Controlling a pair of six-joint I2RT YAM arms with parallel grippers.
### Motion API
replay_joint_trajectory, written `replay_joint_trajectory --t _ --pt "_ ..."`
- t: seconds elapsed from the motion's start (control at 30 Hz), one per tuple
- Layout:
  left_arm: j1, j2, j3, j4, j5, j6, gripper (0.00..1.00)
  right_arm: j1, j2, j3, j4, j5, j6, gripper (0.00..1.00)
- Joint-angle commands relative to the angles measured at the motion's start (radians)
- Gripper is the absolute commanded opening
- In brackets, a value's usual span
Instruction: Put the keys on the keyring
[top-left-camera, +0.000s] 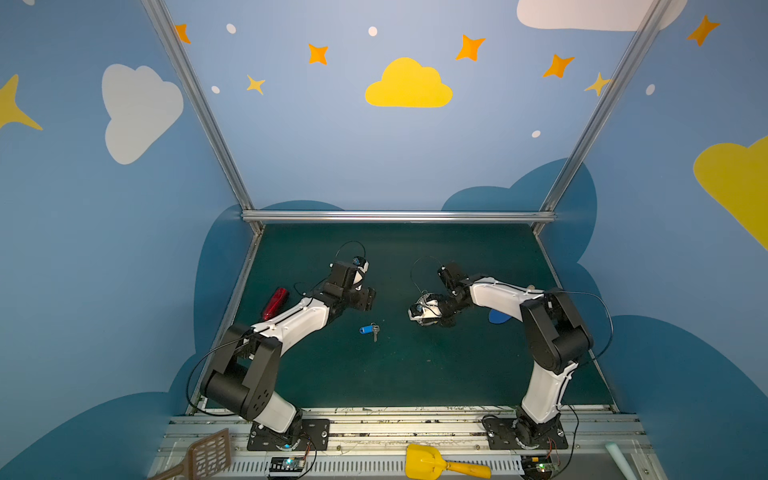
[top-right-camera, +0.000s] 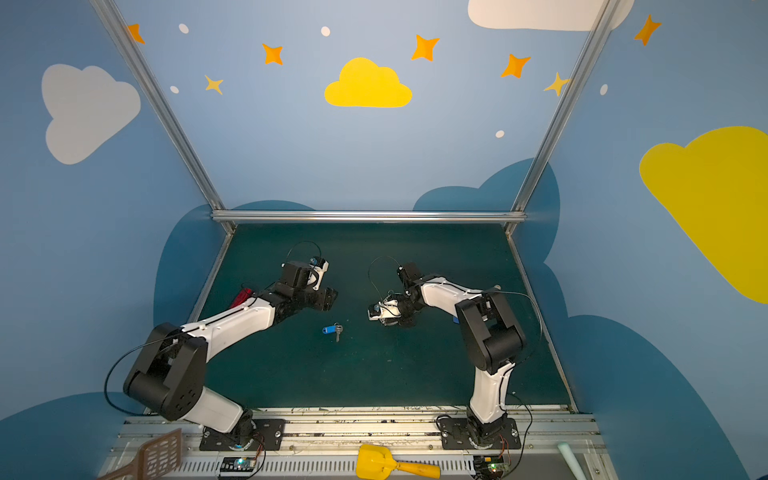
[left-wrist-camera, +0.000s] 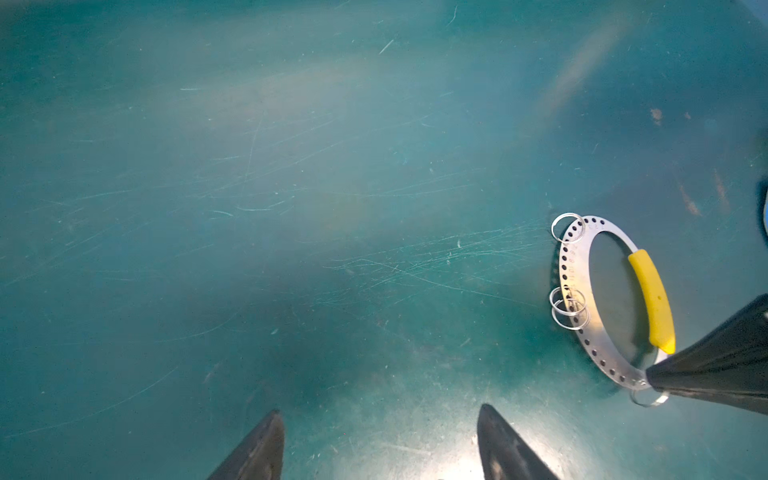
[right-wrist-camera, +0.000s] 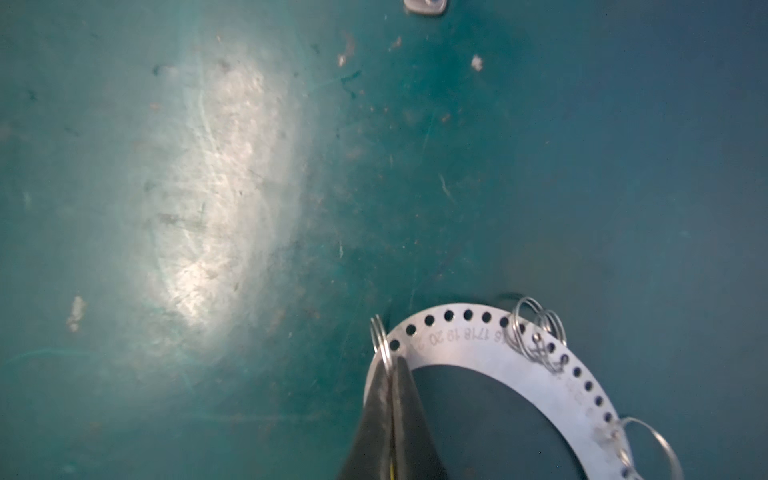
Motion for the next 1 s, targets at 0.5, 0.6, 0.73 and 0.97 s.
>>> replay_joint_trajectory --t 0.5,0.6,0.73,0.97 --pt "-0.070 -0.136 -0.016 0.143 0.351 0.163 0.44 -0.064 -0.263 -0.012 0.157 -0.320 0.247 0.00" --pt "-0.100 -0.156 -0.004 0.115 0.386 0.243 0.28 -0.078 -0.286 -0.027 0.228 -0.414 0.301 0.00" --pt "-0.127 -0.195 -0.012 0.115 0.412 0.315 0.28 -0.086 -0.316 -0.035 0.301 -0.507 0.401 0.00" --pt "-0.153 -0.256 -0.028 0.128 0.438 0.396 0.28 -0.091 -0.343 -0.041 0.388 -0.610 0.528 0.00"
